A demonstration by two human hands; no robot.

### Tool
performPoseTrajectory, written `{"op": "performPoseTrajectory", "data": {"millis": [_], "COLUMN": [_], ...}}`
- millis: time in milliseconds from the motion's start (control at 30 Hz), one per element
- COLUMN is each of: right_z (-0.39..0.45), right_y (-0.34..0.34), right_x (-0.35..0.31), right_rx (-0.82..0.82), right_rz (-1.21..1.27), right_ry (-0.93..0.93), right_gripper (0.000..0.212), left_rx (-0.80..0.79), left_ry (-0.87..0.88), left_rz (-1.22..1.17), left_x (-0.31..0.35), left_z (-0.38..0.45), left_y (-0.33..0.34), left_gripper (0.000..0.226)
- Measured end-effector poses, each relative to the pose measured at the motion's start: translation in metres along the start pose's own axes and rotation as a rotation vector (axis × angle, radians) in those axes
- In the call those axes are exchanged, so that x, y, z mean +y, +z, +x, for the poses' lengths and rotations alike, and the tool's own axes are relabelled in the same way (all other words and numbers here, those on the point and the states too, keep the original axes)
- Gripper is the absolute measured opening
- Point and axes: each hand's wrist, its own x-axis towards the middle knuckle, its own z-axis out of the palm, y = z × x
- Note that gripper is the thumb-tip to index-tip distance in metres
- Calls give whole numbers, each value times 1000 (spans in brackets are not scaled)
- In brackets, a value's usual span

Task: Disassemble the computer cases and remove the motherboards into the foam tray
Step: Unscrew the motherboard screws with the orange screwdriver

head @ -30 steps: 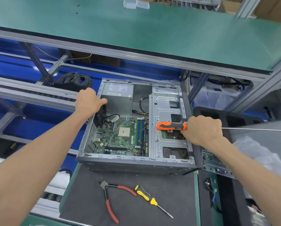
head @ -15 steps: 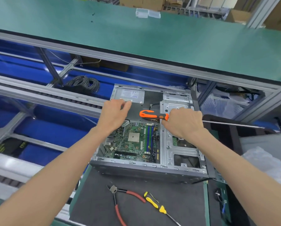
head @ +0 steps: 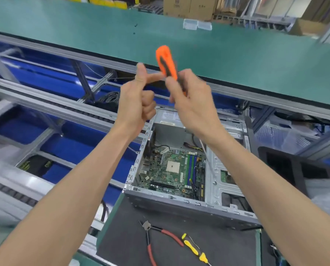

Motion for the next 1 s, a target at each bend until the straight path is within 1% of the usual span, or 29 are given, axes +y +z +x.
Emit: {"op": "performPoseTrajectory", "data": {"millis": [33, 67, 100, 133, 200, 267, 333, 400, 467, 500, 567, 667, 767, 833, 933, 1000], "right_z": [5, 9, 12, 15, 17, 15, 13, 12, 14, 15, 17, 21, 25, 28, 32, 35], "right_y": [-2, -6, -10, -13, -15, -14, -11, -7, -5, -4, 0, 8, 15, 18, 23, 25], "right_x": [-3, -3, -1, 3, 12, 22, 33, 42, 49, 52, 59, 68, 81, 89, 98, 101], "right_rx": [75, 137, 180, 203, 190, 138, 98, 91, 88, 74, 22, -45, -81, -95, -128, -130], "right_rz": [82, 153, 195, 214, 260, 285, 228, 152, 87, 51, -5, -18, -29, -35, -46, -36], "right_ry": [30, 56, 73, 84, 106, 118, 95, 53, -24, -71, -148, -220, -270, -297, -334, -329], "right_gripper": [25, 27, 30, 31, 30, 28, 27, 24, 19, 21, 29, 45, 65, 73, 71, 67], "left_rx": [69, 154, 223, 268, 277, 237, 189, 103, 24, 8, 25, 78, 78, 90, 107, 126], "left_ry": [-16, -26, -42, -73, -135, -148, -144, -119, -91, -75, -44, 0, 34, 39, 33, 46], "left_rz": [121, 315, 518, 669, 828, 930, 954, 909, 851, 834, 833, 859, 918, 956, 1034, 1023], "left_x": [-5, -13, -24, -36, -55, -68, -75, -80, -81, -81, -82, -87, -94, -99, -106, -110], "left_z": [-1, -3, -6, -9, -18, -24, -25, -24, -21, -18, -11, -1, 4, 6, 10, 11], "left_y": [-7, -16, -25, -33, -45, -49, -48, -41, -32, -27, -19, -13, -14, -17, -22, -22], "left_gripper": [44, 32, 20, 15, 15, 15, 13, 12, 12, 13, 15, 15, 14, 15, 14, 13]}}
